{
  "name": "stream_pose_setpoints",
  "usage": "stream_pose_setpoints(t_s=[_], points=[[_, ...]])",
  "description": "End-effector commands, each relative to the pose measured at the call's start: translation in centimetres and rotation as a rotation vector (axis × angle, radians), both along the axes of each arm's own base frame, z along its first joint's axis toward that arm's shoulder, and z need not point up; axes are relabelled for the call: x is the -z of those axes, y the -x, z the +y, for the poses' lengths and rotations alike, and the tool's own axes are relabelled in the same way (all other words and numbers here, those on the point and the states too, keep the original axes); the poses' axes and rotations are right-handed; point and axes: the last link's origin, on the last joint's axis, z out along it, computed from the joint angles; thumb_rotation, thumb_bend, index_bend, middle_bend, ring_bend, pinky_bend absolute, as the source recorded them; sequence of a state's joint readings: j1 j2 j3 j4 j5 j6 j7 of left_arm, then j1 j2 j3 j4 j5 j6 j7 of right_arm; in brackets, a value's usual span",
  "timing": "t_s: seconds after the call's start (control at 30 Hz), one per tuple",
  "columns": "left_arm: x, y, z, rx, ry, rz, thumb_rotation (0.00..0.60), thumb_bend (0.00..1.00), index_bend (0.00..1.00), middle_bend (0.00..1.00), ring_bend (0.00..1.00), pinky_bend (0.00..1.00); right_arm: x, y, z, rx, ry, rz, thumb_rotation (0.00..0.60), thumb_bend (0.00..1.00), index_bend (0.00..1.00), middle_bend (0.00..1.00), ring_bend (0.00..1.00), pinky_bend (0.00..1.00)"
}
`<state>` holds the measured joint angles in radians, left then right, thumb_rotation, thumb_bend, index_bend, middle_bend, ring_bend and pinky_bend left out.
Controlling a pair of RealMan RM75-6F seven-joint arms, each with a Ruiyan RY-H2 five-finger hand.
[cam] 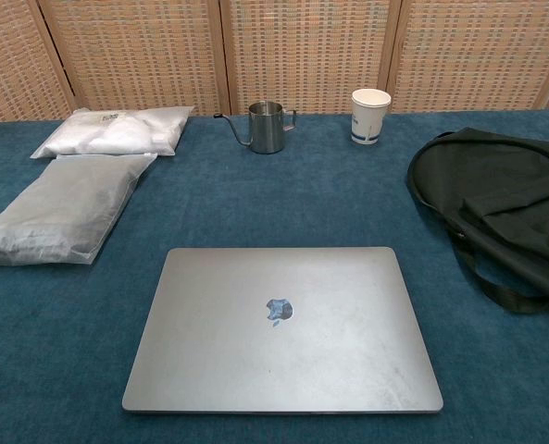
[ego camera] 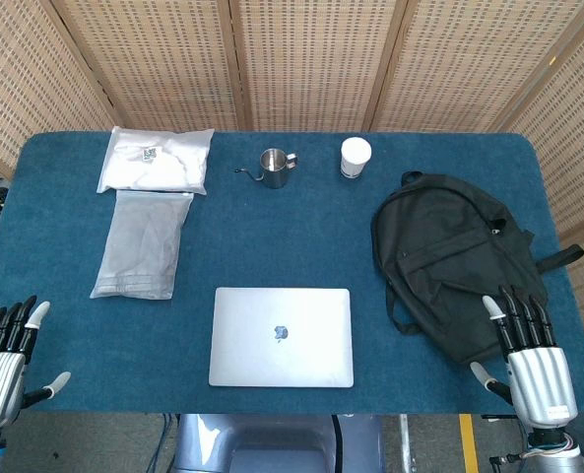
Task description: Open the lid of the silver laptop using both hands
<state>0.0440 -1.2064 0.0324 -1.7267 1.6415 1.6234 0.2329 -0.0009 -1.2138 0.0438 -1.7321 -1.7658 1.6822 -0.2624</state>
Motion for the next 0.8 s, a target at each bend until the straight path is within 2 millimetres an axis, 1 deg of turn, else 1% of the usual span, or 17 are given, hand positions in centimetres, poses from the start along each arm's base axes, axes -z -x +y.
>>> stream_pose_setpoints(t_s=[0.03,0.23,0.4,0.5,0.57,0.7,0.73,0.8], points=[[0.1,0.0,0.0,0.004,0.000,0.002,0.600,0.00,0.00,0.00,0.00,0.00,0.1,0.0,0.0,0.003,-0.001,0.001,0.600,0.00,0.02,0.00,0.00,0.00],[0.8,-0.6,0.1,0.031,0.017,0.008,0.600,0.00,0.00,0.00,0.00,0.00,-0.2,0.1,-0.1,0.011,0.002,-0.008,0.600,0.00,0.02,0.00,0.00,0.00],[2.4,-2.4,0.9,0.145,0.081,-0.010,0.600,0.00,0.00,0.00,0.00,0.00,-0.5,0.3,-0.3,0.022,0.002,-0.023,0.600,0.00,0.02,0.00,0.00,0.00],[4.2,-4.3,2.2,0.290,0.169,-0.031,0.600,0.00,0.00,0.00,0.00,0.00,-0.6,0.4,-0.5,0.028,-0.002,-0.034,0.600,0.00,0.02,0.00,0.00,0.00],[5.7,-5.8,3.0,0.379,0.239,-0.007,0.600,0.00,0.00,0.00,0.00,0.00,-0.7,0.5,-0.5,0.029,-0.002,-0.038,0.600,0.00,0.02,0.00,0.00,0.00],[8.2,-8.4,4.3,0.487,0.331,0.039,0.600,0.00,0.00,0.00,0.00,0.00,-0.8,0.5,-0.6,0.029,-0.002,-0.046,0.600,0.00,0.02,0.00,0.00,0.00],[9.4,-9.3,4.8,0.524,0.362,0.068,0.600,0.00,0.00,0.00,0.00,0.00,-0.8,0.5,-0.6,0.030,-0.003,-0.050,0.600,0.00,0.02,0.00,0.00,0.00],[11.1,-10.6,5.3,0.559,0.418,0.093,0.600,0.00,0.00,0.00,0.00,0.00,-0.9,0.6,-0.6,0.030,-0.005,-0.054,0.600,0.00,0.02,0.00,0.00,0.00]])
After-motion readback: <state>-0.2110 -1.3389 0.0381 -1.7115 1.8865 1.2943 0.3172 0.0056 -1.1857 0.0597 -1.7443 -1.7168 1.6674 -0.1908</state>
